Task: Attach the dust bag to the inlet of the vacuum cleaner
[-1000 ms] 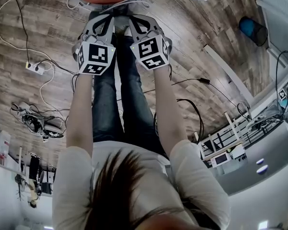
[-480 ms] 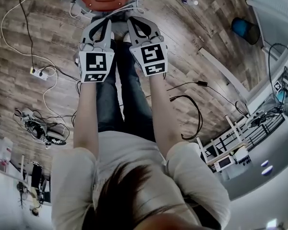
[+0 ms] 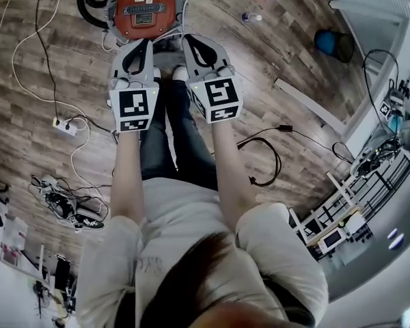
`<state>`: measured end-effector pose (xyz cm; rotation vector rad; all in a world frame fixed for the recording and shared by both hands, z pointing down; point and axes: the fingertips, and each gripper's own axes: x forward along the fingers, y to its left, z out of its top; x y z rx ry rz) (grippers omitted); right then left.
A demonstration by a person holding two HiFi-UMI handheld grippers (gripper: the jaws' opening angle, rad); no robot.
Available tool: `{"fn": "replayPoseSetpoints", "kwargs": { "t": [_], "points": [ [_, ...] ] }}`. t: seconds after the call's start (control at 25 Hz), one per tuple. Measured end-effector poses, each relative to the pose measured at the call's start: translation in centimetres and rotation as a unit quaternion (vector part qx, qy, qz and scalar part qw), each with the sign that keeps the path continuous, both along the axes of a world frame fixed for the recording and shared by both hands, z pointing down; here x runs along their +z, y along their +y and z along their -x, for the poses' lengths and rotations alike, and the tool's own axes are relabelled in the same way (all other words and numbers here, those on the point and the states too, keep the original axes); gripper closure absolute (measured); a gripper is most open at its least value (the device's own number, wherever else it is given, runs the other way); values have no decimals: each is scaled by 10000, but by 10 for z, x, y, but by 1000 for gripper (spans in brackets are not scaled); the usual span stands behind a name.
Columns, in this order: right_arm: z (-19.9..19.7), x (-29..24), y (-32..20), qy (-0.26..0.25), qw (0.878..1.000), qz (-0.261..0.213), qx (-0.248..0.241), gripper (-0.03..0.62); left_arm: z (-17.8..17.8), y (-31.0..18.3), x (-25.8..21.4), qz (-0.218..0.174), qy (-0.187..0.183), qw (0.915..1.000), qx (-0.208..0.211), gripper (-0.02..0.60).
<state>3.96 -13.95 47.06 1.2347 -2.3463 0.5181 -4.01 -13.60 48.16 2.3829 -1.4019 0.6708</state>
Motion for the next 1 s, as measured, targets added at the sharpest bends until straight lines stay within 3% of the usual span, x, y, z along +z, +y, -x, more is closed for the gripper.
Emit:
{"fn": "replayPoseSetpoints", "kwargs": {
  "t": [0.2,0.52,1.0],
  "points": [
    [-11,-42,0,-165,9995,-134,251,592,-6,-1,-46,-171,82,9998,-85,566],
    [-18,-110,-3,-189,9982,-509,256,592,-11,-11,-117,-566,216,9981,-132,566],
    [-27,-193,1,-422,9937,-960,397,592,-17,-11,-207,-1181,193,9928,104,566]
  ]
}}
